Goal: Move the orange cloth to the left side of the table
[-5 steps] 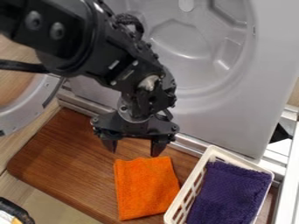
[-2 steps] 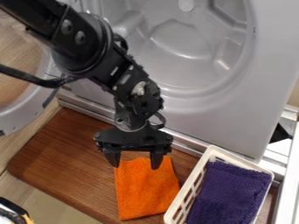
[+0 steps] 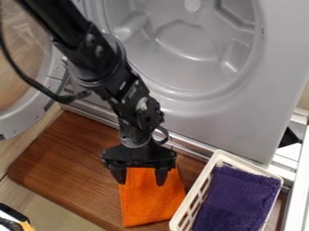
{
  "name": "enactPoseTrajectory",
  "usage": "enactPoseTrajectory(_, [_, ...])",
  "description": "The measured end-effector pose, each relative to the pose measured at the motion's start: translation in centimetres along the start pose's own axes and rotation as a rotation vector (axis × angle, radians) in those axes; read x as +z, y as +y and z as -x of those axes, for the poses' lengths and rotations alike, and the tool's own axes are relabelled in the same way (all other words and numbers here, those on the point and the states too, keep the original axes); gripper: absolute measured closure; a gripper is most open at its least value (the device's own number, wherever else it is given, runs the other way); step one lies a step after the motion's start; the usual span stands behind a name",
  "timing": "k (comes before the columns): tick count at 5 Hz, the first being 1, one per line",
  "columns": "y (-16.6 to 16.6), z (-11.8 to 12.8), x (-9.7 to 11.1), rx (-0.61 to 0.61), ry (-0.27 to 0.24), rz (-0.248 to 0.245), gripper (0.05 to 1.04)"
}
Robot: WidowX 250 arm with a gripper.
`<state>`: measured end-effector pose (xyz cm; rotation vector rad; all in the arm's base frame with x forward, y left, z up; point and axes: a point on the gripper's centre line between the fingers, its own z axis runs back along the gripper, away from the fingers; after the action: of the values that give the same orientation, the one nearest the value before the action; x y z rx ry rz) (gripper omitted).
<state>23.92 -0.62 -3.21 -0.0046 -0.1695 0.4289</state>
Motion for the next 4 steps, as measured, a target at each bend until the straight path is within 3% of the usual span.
enactPoseTrajectory(2, [-0.6, 0.1, -3.0, -0.043, 0.041, -0.067, 0.083])
enactPoseTrajectory(4, [-1.0, 0.4, -4.4, -0.064, 0.058, -0.102, 0.083])
